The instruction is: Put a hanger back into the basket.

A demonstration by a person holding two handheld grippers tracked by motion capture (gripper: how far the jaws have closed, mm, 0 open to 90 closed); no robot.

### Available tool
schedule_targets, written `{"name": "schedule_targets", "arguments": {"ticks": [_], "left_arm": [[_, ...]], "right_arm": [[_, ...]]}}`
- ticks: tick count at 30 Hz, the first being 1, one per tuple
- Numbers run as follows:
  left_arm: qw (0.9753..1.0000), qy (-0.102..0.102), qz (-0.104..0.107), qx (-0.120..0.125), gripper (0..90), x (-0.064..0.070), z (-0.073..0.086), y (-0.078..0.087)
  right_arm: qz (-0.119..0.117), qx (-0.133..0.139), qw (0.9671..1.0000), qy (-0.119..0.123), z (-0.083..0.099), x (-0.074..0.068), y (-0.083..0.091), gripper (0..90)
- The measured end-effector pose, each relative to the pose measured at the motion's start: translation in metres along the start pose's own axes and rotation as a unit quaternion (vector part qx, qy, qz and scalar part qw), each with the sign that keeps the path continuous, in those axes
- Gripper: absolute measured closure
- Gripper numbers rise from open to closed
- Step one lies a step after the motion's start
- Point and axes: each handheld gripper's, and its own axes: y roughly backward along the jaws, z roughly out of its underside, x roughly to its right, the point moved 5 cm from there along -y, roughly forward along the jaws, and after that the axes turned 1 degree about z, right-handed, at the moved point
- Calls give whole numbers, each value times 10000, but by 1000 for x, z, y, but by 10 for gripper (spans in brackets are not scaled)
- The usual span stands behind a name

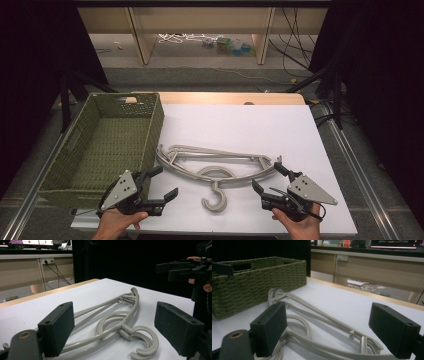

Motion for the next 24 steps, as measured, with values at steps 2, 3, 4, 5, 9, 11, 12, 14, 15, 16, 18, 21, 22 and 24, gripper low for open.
{"name": "schedule_targets", "arguments": {"ticks": [2,3,4,5,9,11,12,14,15,16,18,21,22,24], "left_arm": [[10000,-31,6,-5,163,0,0,0],[10000,-37,3,-8,163,-1,0,0],[10000,-74,9,-11,165,-1,0,0],[10000,-47,4,-17,165,-1,1,0],[9999,-89,58,-24,165,-1,0,-1],[9999,-82,109,-50,164,0,0,-2],[9999,-85,126,-82,164,-1,1,-2],[9998,-95,149,-108,163,-1,1,-4],[9999,-9,142,-81,163,0,0,-6],[9999,-9,142,-81,163,0,0,-6],[9998,-64,166,-100,163,-2,-1,-8],[9997,-78,182,-133,164,-3,-2,-11],[9997,-93,191,-142,164,-3,-3,-11],[9997,-54,206,-149,164,-2,-4,-12]], "right_arm": [[43,58,10000,-1,0,1,0,157],[-20,5,10000,-2,0,1,1,157],[-5,43,10000,-9,-1,1,0,157],[-5,43,10000,-9,-1,1,0,157],[-5,78,10000,3,-1,0,0,157],[3,86,10000,13,-1,1,0,157],[3,86,10000,13,-1,1,0,157],[-46,41,10000,2,0,1,0,157],[-48,46,10000,3,-1,1,0,158],[-48,46,10000,3,-1,1,0,158],[-57,36,10000,8,0,1,1,158],[-41,72,10000,-6,0,1,0,159],[-41,72,10000,-6,0,1,0,159],[-51,78,10000,-9,0,1,0,159]]}}
